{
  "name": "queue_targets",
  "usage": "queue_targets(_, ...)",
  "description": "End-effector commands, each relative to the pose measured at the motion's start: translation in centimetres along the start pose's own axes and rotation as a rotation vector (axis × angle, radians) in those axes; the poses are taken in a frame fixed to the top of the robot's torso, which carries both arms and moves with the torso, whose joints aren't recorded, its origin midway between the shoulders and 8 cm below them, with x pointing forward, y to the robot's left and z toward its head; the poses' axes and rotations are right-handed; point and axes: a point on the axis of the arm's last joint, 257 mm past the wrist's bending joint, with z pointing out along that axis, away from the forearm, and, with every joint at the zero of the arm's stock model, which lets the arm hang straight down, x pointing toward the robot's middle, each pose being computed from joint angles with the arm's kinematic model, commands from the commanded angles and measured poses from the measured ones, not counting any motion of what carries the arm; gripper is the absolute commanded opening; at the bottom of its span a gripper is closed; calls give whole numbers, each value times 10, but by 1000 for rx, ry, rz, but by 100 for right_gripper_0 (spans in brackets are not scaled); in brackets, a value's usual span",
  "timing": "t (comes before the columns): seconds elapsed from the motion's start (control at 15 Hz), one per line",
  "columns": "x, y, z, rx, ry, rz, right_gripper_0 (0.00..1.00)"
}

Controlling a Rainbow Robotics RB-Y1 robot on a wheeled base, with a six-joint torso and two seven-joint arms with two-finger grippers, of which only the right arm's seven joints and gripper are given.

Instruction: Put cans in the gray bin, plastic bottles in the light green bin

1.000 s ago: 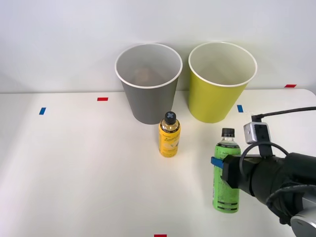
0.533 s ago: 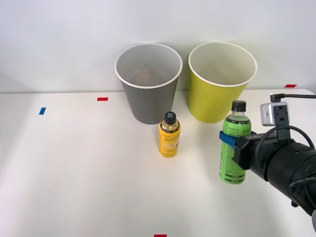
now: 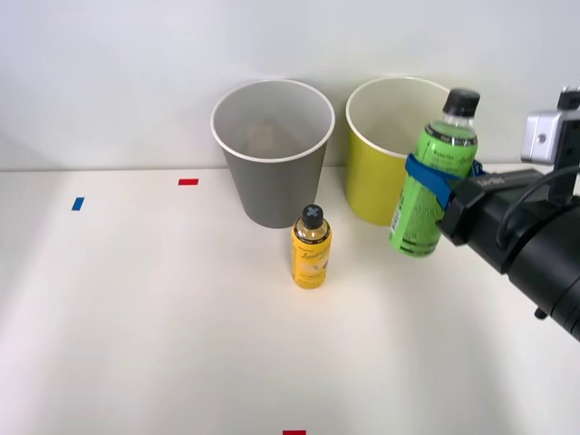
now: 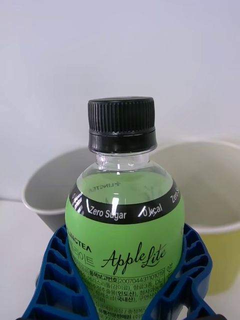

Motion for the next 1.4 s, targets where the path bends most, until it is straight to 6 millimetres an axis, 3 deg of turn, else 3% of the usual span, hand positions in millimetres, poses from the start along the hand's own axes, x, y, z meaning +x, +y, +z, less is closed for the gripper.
queue_targets(0.07, -43, -11, 44, -23, -163, 63, 0)
queue_targets(0.2, -61, -30, 71, -3, -224, 66, 0)
queue_targets(0.6, -88, -76, 112, 68, -239, 28, 0)
queue_targets(0.87, -82, -103, 139, 136, -211, -25, 0)
queue_targets(1.27, -72, -106, 162, 140, -213, -27, 0)
queue_targets(1.4, -70, -102, 163, 132, -210, -27, 33)
